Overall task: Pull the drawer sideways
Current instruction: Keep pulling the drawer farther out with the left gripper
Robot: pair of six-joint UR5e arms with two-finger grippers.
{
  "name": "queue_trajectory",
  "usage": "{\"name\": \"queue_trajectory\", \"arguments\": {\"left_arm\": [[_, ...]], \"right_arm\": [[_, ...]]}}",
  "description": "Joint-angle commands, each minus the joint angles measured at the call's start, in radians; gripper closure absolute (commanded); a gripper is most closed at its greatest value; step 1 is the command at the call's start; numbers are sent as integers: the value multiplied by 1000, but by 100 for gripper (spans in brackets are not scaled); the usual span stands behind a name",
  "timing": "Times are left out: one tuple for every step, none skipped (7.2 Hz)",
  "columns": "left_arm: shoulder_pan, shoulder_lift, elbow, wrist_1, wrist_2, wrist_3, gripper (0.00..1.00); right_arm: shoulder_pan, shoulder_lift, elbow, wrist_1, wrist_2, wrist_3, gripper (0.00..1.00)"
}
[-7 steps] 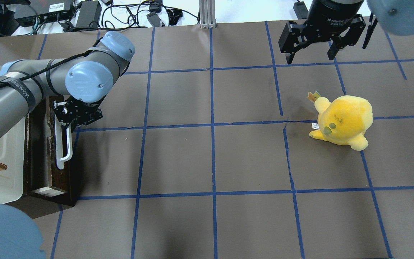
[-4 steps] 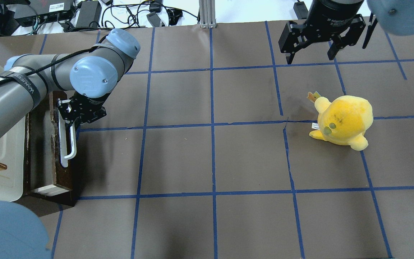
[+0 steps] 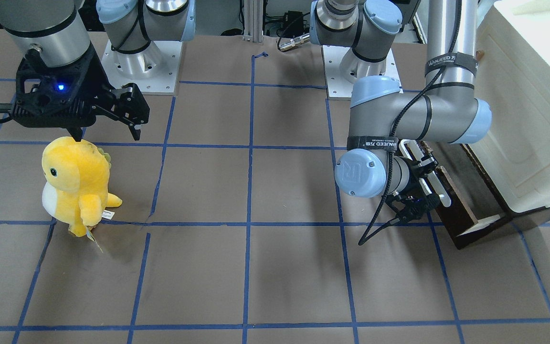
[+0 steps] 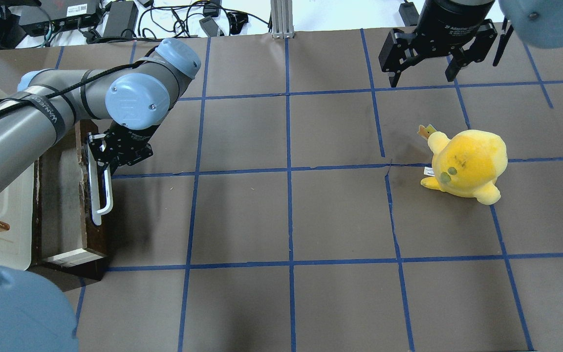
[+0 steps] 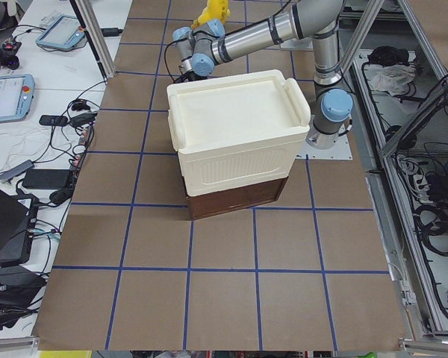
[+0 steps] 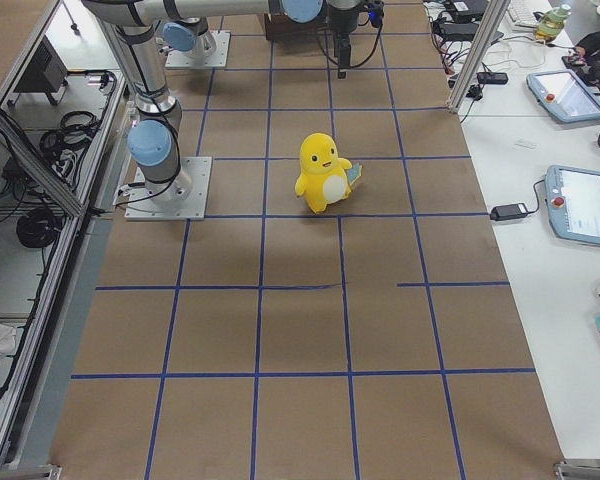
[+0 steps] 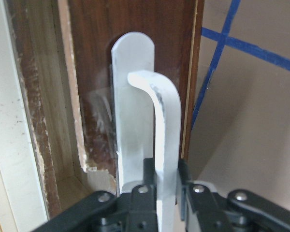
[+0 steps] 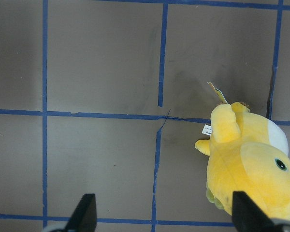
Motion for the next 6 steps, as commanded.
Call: {"name": "queue_trajectory", "arguments": {"left_arm": [[-5, -4, 10, -17, -7, -19, 100], [-6, -5, 10, -20, -8, -24, 100], [-20, -10, 20, -20, -8, -24, 100], [-21, -14, 25, -26, -8, -25, 100], [-21, -14, 25, -28, -8, -27, 100], [-23, -16, 31, -28, -10, -25, 100]], "right_arm": [[0, 0, 0, 0, 1, 1, 0], [0, 0, 0, 0, 1, 1, 0], [0, 0, 0, 0, -1, 1, 0], [0, 0, 0, 0, 1, 1, 0], [0, 0, 0, 0, 1, 1, 0], [0, 0, 0, 0, 1, 1, 0]]}}
